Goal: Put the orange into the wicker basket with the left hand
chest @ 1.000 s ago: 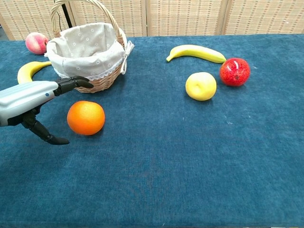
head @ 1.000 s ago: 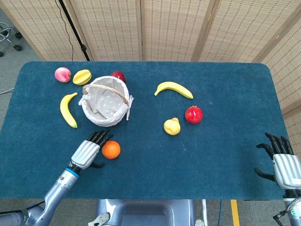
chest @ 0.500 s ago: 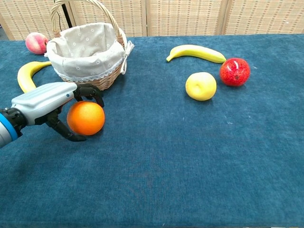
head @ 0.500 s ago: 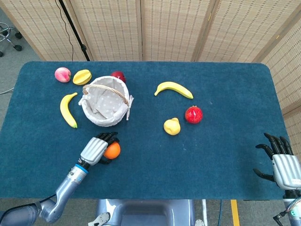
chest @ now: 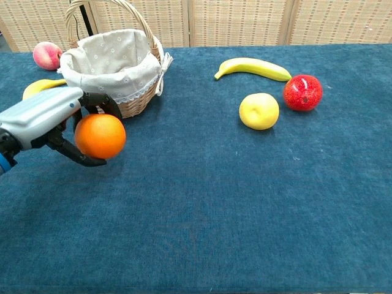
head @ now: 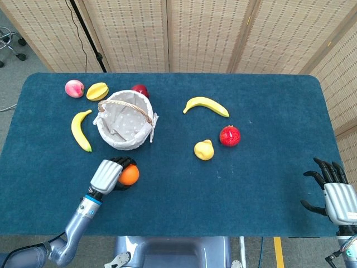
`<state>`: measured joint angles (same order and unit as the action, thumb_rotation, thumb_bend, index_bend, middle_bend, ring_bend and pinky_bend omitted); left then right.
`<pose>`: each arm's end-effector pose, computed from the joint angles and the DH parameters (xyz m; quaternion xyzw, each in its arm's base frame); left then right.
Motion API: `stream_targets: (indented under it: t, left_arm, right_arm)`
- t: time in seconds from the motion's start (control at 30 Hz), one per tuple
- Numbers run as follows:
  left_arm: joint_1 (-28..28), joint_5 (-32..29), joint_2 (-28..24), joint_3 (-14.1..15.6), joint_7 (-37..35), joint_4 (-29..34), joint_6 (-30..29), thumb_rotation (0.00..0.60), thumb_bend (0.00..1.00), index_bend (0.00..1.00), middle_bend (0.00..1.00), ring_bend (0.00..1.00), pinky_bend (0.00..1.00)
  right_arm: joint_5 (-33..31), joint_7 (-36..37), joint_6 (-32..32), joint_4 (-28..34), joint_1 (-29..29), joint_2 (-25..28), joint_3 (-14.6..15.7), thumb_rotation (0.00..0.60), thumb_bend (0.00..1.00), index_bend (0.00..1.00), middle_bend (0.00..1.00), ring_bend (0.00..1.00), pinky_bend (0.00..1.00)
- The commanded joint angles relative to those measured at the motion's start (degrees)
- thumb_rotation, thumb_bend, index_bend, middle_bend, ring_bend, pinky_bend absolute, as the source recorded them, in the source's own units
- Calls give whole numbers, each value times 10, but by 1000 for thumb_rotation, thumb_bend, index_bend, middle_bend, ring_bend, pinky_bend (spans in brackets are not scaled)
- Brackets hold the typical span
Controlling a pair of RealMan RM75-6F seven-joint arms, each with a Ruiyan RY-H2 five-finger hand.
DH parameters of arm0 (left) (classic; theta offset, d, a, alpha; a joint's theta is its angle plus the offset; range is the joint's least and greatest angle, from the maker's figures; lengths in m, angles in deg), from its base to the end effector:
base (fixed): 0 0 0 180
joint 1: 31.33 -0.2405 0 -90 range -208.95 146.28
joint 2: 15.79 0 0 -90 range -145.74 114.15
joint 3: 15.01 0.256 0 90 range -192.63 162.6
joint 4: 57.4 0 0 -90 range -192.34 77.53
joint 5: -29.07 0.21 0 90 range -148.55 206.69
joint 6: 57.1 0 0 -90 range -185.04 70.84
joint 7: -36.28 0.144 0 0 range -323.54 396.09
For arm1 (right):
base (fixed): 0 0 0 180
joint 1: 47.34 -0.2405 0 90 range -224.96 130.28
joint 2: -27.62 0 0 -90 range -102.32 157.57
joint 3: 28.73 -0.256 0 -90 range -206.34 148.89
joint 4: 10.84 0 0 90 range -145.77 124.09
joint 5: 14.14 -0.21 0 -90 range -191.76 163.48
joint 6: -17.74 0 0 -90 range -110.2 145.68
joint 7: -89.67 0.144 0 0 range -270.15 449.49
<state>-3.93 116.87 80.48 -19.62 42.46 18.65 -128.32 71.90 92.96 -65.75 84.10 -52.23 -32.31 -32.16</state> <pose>-0.1904 0.2741 -0.0291 -0.7012 -0.3566 -0.4673 0.4035 -0.3077 -0.1829 0.1758 0.5921 -0.4006 0.3946 0.5773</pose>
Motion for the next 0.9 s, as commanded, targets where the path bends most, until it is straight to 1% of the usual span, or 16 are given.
stream_targets:
  t: [0.03,0.17,0.23,0.4,0.53,0.7,0.73,0.77,0.9]
  left_arm:
    - [-15,15,-61,-11,29,79,-48,600,228,696,606,562,569]
    - [-29,44,-115,-12,44,159,-90,600,228,696,606,562,569]
    - [-34,52,-139,-12,54,191,-101,600,228,696,606,562,569]
    - [-43,35,-177,-25,71,223,-109,600,227,696,606,562,569]
    - [-48,15,-194,-36,74,220,-110,600,227,696,607,562,569]
    - [-50,-24,-204,-48,67,195,-97,600,228,696,606,562,569]
    - [-48,-35,-204,-52,63,185,-92,600,228,696,606,562,569]
    - [-43,-58,-202,-60,55,159,-75,600,228,696,606,562,569]
    - [-25,-78,-187,-72,28,112,-44,600,227,696,606,562,569]
  right_arm:
    - [-3,0,2,-1,0,-1,-1,600,155,316,77,92,33]
    - [-9,3,9,-3,-3,-1,-2,600,153,316,77,92,33]
    - [-9,1,11,-4,-4,-2,-1,600,153,316,77,92,33]
    - [-6,-2,14,-1,-5,-4,1,600,153,316,77,92,33]
    - [-7,-1,16,-2,-5,-4,1,600,154,316,77,92,33]
    - [-7,1,18,-2,-6,-4,2,600,153,315,78,92,33]
    - [-6,3,18,-2,-6,-4,2,600,153,316,78,92,33]
    - [-5,4,19,-1,-7,-3,2,600,153,315,78,92,33]
    - [-1,7,19,1,-7,-2,4,600,153,316,77,92,33]
